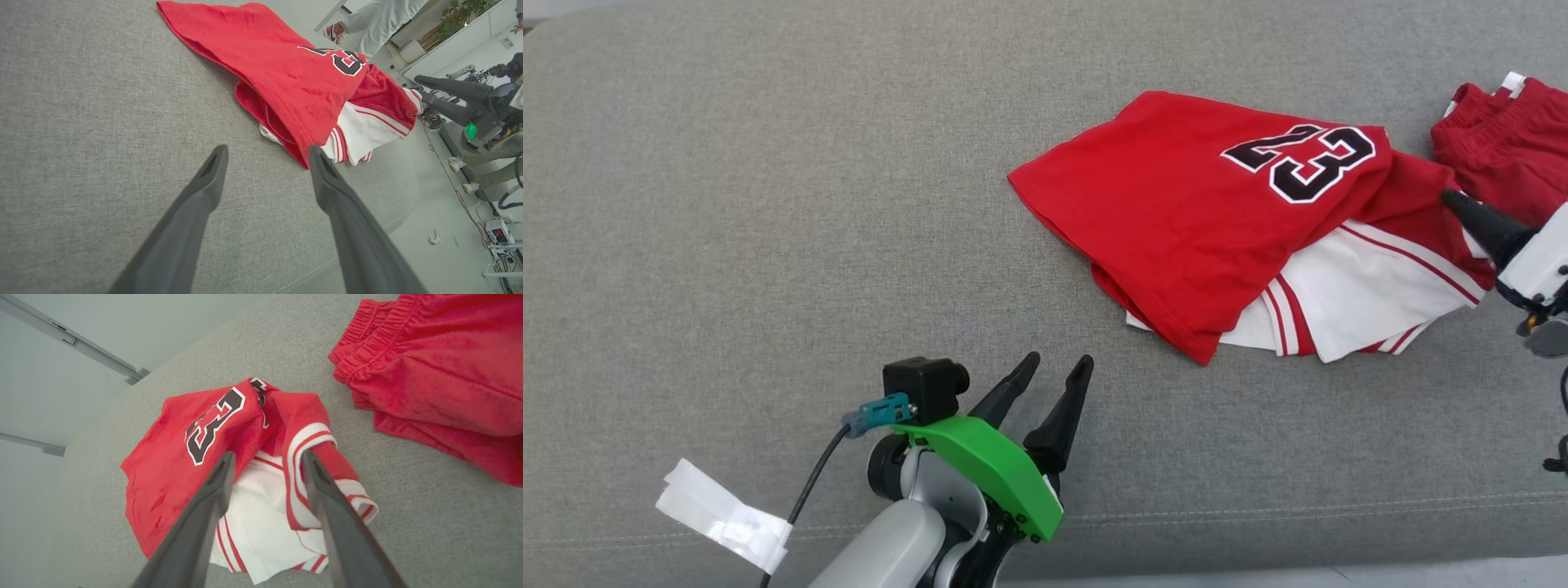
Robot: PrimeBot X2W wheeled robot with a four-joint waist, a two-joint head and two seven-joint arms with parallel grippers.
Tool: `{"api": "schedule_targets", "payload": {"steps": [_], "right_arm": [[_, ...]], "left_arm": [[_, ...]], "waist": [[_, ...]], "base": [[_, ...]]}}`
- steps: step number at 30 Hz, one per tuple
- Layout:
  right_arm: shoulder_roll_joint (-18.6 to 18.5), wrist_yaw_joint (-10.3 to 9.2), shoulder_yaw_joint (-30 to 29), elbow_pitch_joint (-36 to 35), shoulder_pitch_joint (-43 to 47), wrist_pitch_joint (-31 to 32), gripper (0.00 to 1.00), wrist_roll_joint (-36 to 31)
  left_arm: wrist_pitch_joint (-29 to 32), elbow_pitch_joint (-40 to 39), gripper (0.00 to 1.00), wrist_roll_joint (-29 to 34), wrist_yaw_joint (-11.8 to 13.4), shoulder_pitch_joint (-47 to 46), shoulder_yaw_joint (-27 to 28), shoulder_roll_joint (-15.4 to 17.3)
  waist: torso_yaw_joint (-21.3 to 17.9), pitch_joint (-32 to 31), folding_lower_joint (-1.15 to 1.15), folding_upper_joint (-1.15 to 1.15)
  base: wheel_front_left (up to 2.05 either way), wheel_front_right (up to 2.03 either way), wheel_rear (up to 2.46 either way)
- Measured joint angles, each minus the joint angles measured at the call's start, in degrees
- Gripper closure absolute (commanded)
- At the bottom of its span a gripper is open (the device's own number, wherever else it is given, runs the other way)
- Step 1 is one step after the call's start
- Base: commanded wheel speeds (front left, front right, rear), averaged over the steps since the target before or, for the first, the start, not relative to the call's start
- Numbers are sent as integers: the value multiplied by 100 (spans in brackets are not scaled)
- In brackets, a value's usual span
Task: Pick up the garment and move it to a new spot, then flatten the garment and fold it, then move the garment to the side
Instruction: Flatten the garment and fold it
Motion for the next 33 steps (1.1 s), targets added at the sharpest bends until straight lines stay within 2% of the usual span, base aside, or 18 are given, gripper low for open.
{"api": "schedule_targets", "payload": {"steps": [7,15,23,33], "right_arm": [[490,1,376,-457,336,-389,0,-177],[828,0,578,-902,676,-788,0,-372],[1011,1,561,-1144,859,-1216,0,-625],[1332,0,499,-1399,1062,-1655,0,-744]], "left_arm": [[53,65,0,-25,-291,-62,-299,-36],[140,174,0,-584,-688,-35,-509,-130],[92,330,0,-767,-865,-207,-442,-153],[58,705,0,-746,-914,-833,-453,-159]], "waist": [[-79,72,0,0],[-338,115,0,0],[-670,301,0,0],[-1032,682,0,0]], "base": [[0,0,0],[0,0,0],[0,0,0],[0,0,0]]}}
